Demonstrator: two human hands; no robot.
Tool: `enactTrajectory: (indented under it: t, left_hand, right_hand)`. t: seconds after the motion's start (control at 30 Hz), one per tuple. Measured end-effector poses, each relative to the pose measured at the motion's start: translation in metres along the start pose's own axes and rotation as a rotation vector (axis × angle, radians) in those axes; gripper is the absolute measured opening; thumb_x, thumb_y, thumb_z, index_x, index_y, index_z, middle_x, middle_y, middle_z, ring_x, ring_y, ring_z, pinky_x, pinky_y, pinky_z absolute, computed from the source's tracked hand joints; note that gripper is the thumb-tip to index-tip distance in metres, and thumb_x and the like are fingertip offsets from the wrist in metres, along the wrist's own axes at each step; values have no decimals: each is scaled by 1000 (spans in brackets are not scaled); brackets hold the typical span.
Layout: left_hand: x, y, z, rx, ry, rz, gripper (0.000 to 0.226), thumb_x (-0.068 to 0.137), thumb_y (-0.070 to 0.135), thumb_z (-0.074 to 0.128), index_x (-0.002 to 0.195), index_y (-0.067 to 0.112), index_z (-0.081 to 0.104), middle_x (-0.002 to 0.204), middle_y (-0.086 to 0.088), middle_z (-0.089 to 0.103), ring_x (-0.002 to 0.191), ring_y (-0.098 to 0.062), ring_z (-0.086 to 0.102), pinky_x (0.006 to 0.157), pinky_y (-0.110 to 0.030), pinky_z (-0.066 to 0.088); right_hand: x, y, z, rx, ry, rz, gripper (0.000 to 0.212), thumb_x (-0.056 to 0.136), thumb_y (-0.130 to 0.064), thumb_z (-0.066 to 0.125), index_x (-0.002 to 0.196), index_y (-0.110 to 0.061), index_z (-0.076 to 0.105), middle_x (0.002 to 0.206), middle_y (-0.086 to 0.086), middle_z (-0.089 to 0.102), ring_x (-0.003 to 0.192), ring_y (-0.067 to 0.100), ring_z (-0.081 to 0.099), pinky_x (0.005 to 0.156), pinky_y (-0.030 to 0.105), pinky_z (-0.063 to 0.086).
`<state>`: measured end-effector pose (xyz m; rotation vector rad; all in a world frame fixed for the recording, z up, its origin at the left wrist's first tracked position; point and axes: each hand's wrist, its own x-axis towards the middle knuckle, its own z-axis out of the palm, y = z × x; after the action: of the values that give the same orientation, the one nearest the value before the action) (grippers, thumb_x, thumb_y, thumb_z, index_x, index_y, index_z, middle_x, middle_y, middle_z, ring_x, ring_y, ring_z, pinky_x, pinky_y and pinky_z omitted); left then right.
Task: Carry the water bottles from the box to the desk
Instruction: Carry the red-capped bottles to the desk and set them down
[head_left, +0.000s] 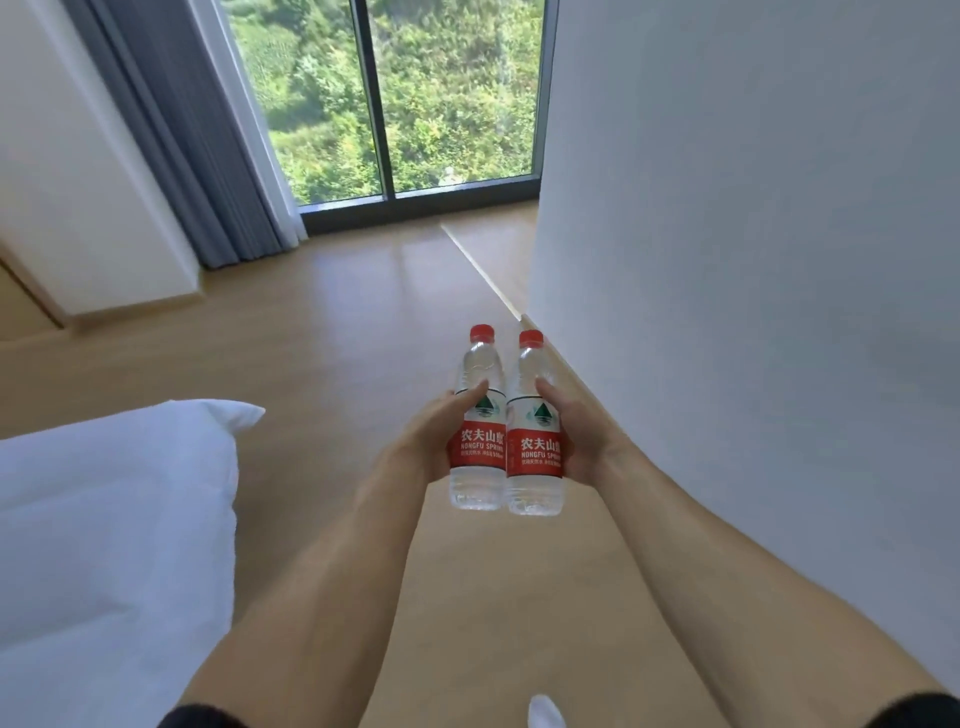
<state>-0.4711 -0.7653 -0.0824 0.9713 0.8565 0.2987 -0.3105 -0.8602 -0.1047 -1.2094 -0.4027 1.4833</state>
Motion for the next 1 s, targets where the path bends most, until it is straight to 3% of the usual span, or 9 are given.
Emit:
enactTrajectory:
  t: [0.2,0.37,0.53,0.73,0.9,1.0]
  left_hand:
    - [26,19,-8,-71,51,-31,55,98,46,58,137,8,53,126,-22,68,100,-35,72,77,-44,63]
    - [42,31,-12,-132,100,8,59,98,50,56,137,7,55,124,-21,69,97,-33,74,72,-41,62]
    - [52,41,-26,-152,168,56,59,98,49,56,140,7,52,125,-23,68,99,-35,72,72,-41,62]
    - [75,60,-66,-225,214,132,55,100,44,55,140,6,51,124,-23,68,102,-37,72,74,-43,62]
    - [112,79,-114,-264,220,160,54,100,45,56,138,7,52,123,-23,69,108,-40,70,75,-43,61]
    - [139,102,-149,-267,225,153,53,100,45,56,137,7,53,123,-23,69,112,-41,68,77,-44,62]
  right_hand:
    - [52,-34,-4,-74,-119,134,61,93,-58,58,132,-11,58,120,16,71,109,34,70,84,45,60]
    - [89,-58,-4,-184,-221,194,61,95,-59,54,135,-13,59,124,16,70,112,35,68,97,52,54]
    - [120,-70,9,-199,-317,216,59,97,-54,54,136,-10,57,126,19,68,112,35,67,101,52,52]
    - [171,-81,39,-230,-378,236,58,98,-53,53,136,-9,56,126,20,68,111,35,67,99,50,53]
    - [231,-88,66,-249,-360,264,58,96,-53,56,134,-9,57,122,19,70,100,33,72,82,45,61]
    - [275,-95,87,-260,-329,267,59,95,-52,57,136,-9,57,125,20,68,103,34,70,88,47,59]
